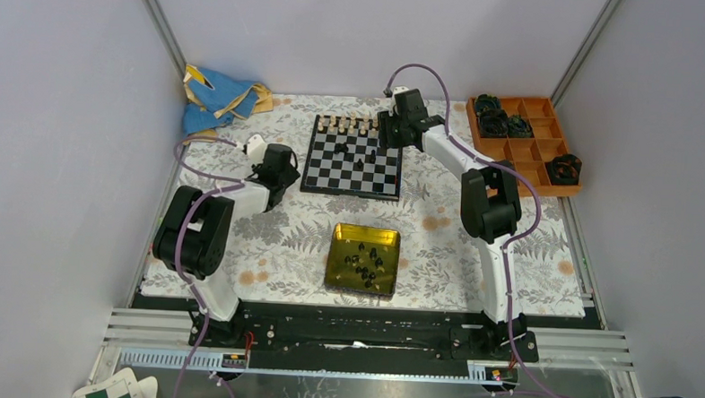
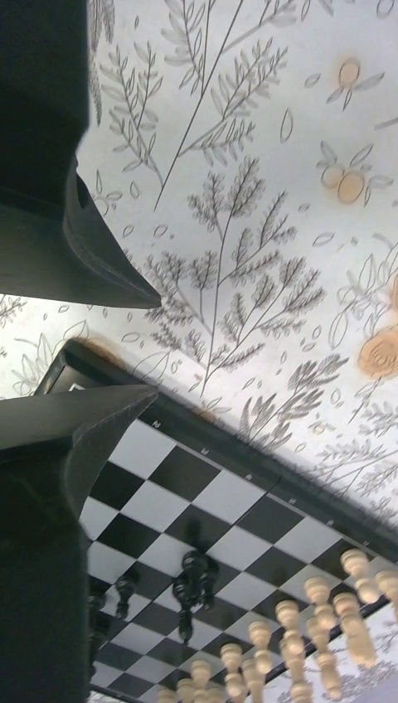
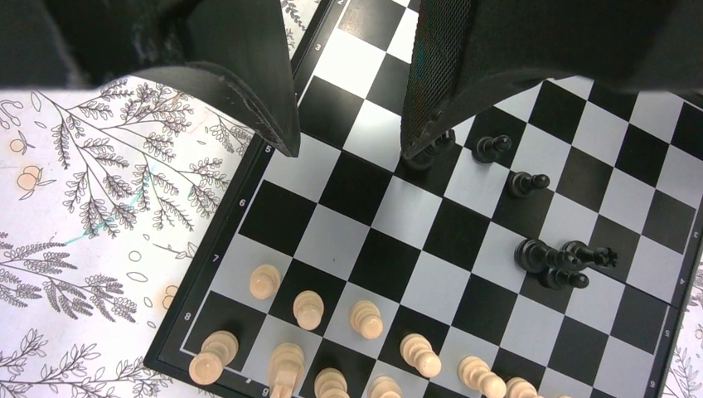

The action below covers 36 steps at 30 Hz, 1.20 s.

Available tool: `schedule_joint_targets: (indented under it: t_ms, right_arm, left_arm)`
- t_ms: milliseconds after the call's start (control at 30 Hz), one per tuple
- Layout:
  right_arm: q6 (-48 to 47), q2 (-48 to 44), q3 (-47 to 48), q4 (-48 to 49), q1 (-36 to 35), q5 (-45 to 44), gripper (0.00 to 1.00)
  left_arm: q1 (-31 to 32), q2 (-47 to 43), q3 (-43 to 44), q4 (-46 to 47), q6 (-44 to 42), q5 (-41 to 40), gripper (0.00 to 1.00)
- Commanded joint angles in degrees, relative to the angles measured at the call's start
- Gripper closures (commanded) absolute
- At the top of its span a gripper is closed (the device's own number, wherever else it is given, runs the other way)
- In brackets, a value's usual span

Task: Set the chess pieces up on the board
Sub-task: Move the storage box onto the chessboard, then adjust the storage box at the center of the board.

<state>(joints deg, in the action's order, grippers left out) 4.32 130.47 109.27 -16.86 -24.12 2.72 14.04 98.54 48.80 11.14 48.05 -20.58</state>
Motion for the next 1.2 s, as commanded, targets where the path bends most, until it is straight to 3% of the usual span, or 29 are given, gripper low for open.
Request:
schedule_joint_targets:
  t_ms: [0, 500, 1167]
  right_arm:
    - [-0.85, -2.21, -0.46, 1.99, -0.75, 0.88, 0.45]
    - [-0.96, -2.47, -0.52, 2.47, -0.75, 0.38, 0.58]
    - [-0.45, -5.19, -3.19, 3.36, -0.71, -0.15, 0.60]
  left_arm:
    - [-2.00, -0.01, 0.34, -0.25, 1.75, -3.26, 0.56]
    - [-3.24, 10.36, 9.77, -6.42, -0.49, 4.12, 0.86]
    - [1.03, 8.28, 5.38, -5.07, 0.07, 6.75, 0.97]
